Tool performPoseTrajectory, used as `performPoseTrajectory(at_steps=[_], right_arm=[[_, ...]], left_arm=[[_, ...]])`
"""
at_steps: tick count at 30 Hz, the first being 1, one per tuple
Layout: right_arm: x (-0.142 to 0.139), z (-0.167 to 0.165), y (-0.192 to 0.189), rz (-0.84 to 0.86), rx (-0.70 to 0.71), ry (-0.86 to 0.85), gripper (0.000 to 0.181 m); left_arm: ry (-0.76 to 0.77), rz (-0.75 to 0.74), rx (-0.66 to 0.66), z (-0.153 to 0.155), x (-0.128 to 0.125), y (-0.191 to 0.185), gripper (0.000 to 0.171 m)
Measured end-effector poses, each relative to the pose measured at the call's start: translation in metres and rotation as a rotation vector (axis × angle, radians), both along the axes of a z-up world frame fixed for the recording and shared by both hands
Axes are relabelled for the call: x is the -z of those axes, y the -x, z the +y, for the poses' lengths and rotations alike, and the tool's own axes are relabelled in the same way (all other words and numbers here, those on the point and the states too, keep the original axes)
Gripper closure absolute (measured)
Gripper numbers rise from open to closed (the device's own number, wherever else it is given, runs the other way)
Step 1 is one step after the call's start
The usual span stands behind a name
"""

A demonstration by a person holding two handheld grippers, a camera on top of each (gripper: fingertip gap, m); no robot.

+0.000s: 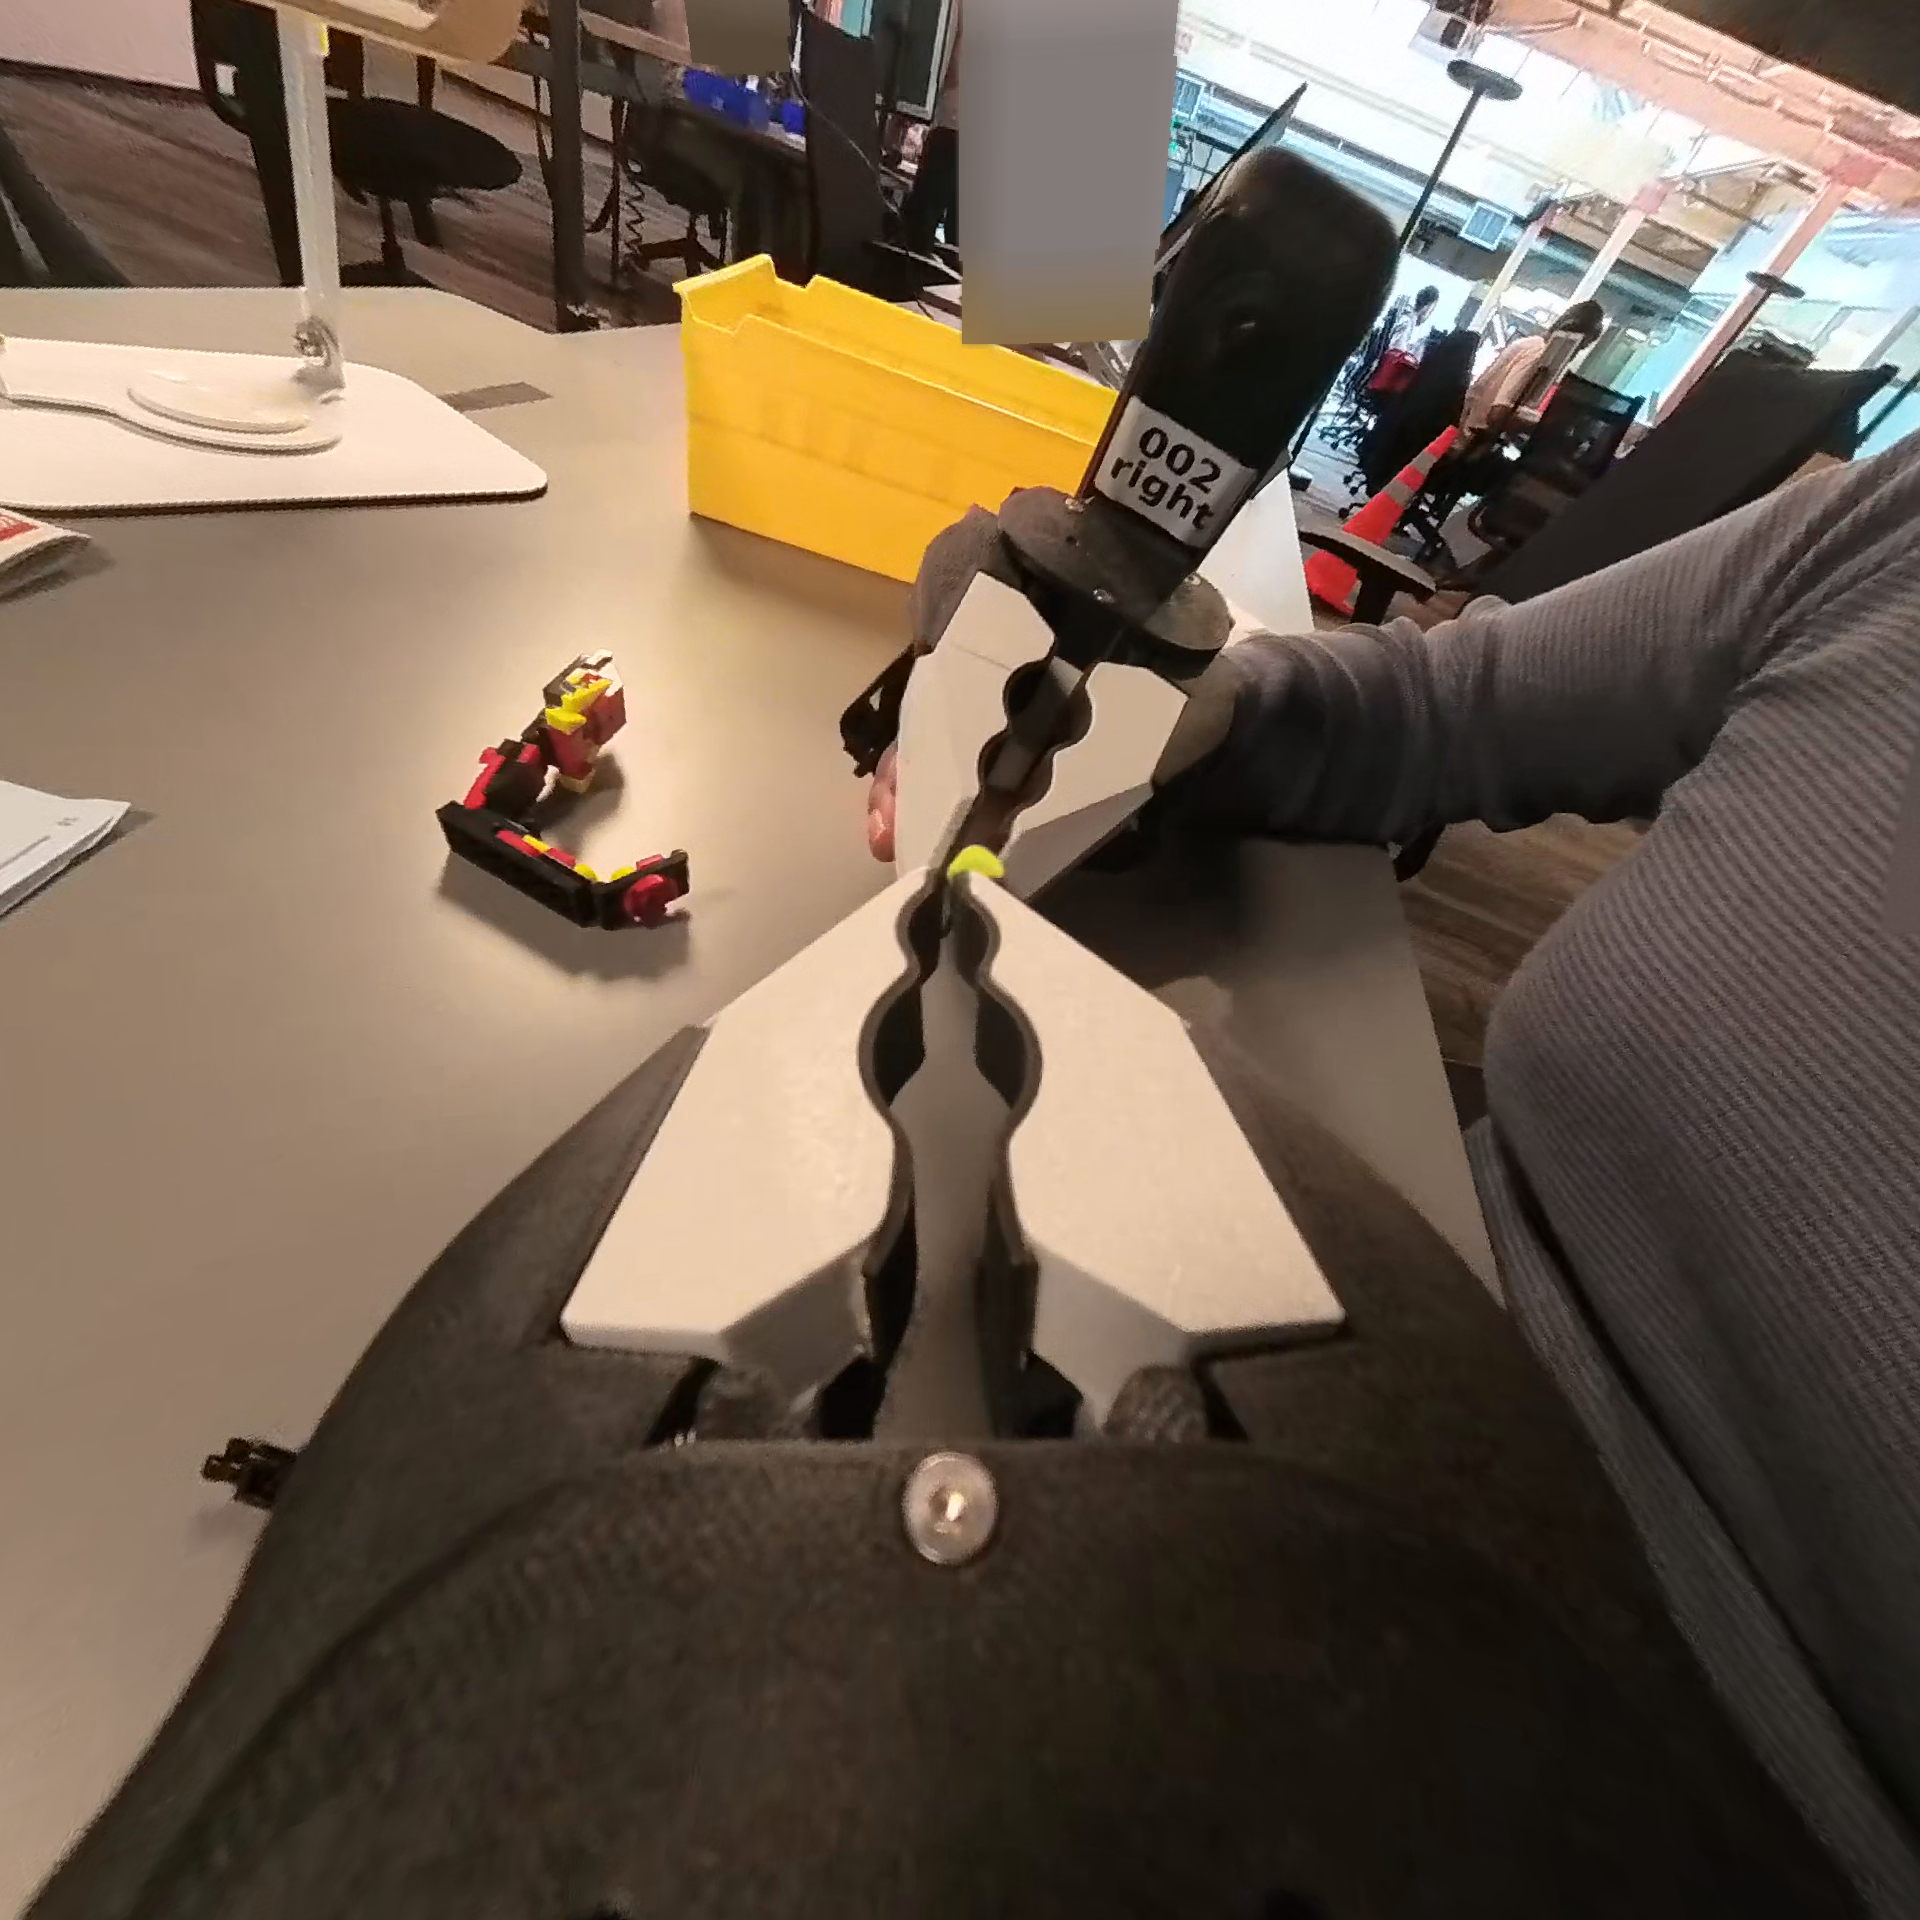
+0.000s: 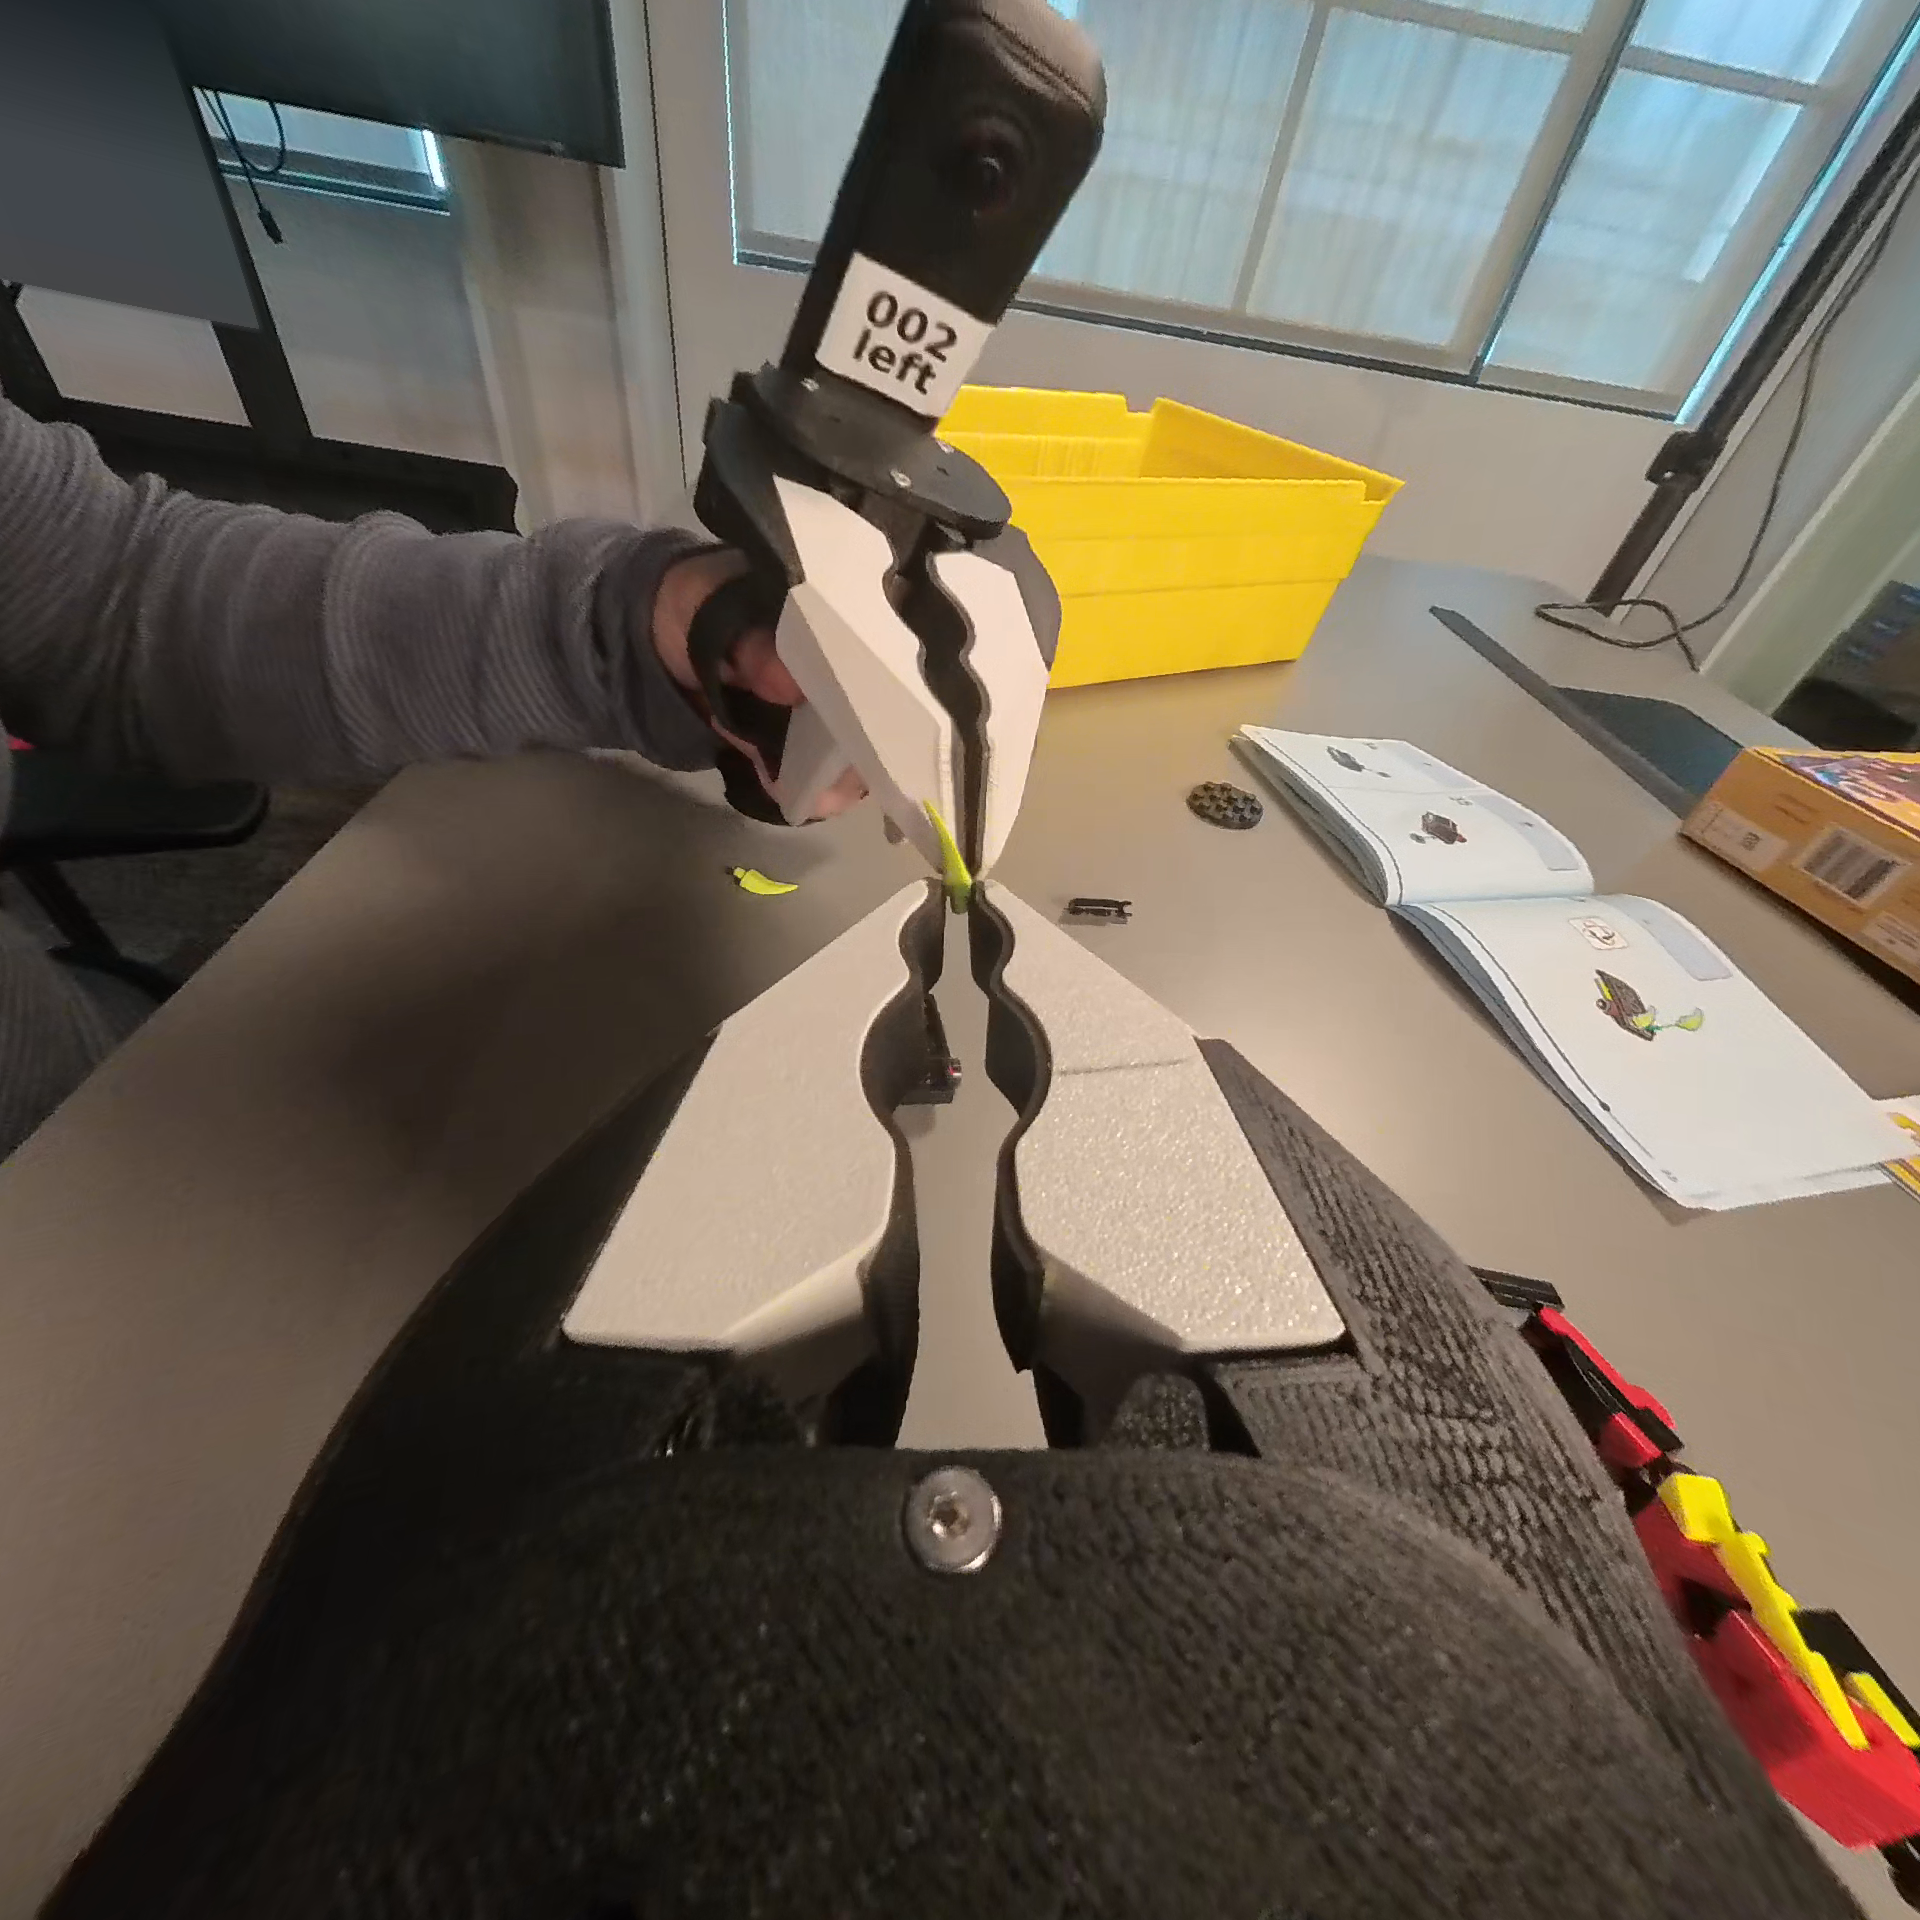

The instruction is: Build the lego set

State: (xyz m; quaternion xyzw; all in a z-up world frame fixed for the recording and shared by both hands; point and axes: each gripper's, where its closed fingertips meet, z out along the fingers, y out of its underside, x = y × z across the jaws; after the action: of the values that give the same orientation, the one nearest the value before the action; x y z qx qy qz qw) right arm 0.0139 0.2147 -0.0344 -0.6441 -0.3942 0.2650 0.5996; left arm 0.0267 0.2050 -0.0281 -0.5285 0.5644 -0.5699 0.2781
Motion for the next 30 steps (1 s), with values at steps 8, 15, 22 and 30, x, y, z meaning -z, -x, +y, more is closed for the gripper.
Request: performPoseTrajectory(at_steps=[8, 15, 22, 30], right_arm=[[0.001, 0.001, -0.001, -0.009, 0.01, 0.003, 0.179], [0.008, 0.003, -0.001, -0.047, 0.014, 0.023, 0.179], [0.021, -0.004, -0.001, -0.092, -0.055, 0.15, 0.175], [0.035, -0.006, -0.004, -0.131, -0.067, 0.24, 0.179]], left_arm=[[-0.005, -0.039, 0.034, -0.004, -0.004, 0.001, 0.164], [-0.082, 0.012, -0.001, 0.0, 0.004, -0.001, 0.171], [-0.186, 0.199, 0.045, -0.004, 0.024, 0.0, 0.171], [-0.201, 0.299, 0.045, -0.005, 0.039, 0.001, 0.161]])
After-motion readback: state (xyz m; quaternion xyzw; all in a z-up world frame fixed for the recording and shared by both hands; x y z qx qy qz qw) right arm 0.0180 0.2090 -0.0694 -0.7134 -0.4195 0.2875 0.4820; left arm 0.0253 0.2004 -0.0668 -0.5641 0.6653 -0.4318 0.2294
